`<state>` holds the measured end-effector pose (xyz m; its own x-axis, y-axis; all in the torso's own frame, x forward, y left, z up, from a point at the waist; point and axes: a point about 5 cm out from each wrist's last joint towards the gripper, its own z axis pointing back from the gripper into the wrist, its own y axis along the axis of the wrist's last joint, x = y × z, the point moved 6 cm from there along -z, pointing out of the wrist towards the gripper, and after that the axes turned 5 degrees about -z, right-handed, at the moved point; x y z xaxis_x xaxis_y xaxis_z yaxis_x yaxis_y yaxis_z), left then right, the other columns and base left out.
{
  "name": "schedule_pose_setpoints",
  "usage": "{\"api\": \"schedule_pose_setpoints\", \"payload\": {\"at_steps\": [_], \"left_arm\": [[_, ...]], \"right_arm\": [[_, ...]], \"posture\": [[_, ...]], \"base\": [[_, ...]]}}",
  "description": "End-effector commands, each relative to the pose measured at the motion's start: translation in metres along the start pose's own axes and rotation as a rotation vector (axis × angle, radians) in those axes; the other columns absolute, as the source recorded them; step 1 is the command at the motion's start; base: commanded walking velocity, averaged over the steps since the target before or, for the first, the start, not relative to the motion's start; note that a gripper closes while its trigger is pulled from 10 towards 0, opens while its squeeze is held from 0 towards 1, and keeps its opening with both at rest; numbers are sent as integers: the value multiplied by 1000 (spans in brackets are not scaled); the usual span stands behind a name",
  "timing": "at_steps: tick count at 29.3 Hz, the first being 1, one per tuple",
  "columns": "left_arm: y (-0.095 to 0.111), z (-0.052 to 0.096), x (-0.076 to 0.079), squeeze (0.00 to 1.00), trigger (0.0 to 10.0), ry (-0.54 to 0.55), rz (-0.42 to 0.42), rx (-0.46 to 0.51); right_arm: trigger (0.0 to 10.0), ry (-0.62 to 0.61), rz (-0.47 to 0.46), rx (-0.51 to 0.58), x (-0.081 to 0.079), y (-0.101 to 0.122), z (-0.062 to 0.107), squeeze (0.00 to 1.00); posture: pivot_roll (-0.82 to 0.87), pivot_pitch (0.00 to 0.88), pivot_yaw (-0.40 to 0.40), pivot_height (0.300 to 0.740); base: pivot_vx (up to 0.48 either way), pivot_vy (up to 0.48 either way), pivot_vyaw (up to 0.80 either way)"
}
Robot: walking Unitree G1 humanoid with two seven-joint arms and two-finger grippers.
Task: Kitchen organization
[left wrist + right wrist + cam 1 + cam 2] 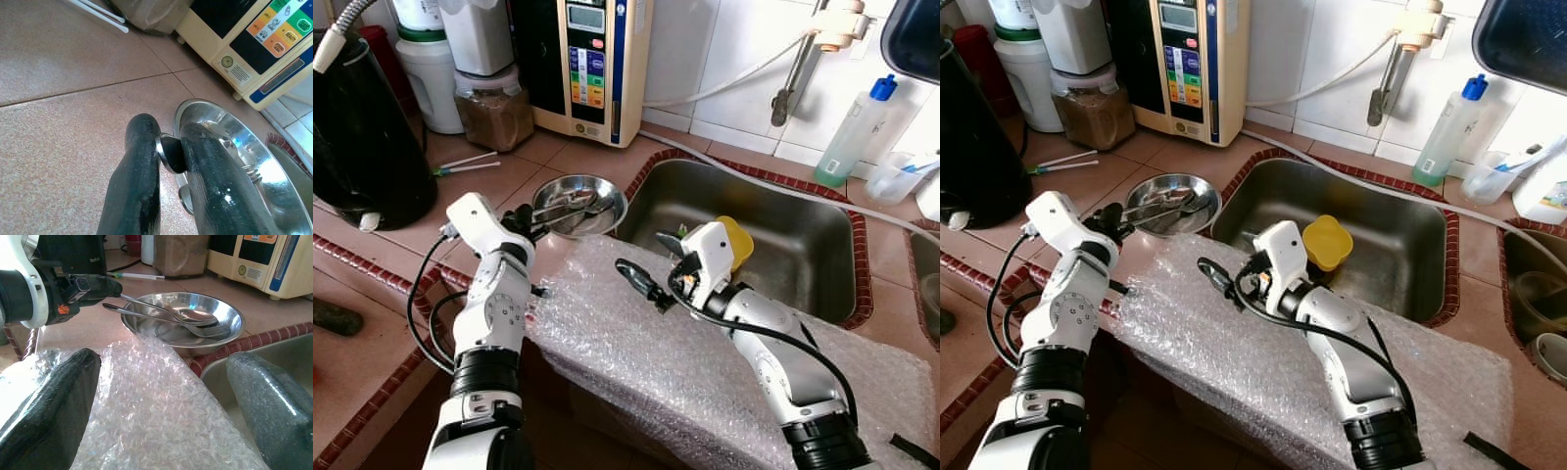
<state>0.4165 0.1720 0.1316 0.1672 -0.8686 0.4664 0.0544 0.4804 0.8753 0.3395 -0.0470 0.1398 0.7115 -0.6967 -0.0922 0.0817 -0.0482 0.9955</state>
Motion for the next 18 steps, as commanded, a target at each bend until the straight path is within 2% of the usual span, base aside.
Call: {"api": "schedule_pose_setpoints", "payload": {"at_steps": [1,6,18], "left_arm": [[13,-1,7,0,0,-16,-26,43],[25,1,9,0,0,-30,-38,95],[37,7,6,0,0,-62,-34,130]], "right_arm": [[10000,1,-4,9,0,2,1,0],[10000,2,-9,12,0,2,0,0],[10000,56,-34,15,-8,1,-1,0]], "posture": [[69,0,3,740],[79,0,1,740],[89,0,5,740]], "base": [[0,0,0],[0,0,0],[0,0,0]]}}
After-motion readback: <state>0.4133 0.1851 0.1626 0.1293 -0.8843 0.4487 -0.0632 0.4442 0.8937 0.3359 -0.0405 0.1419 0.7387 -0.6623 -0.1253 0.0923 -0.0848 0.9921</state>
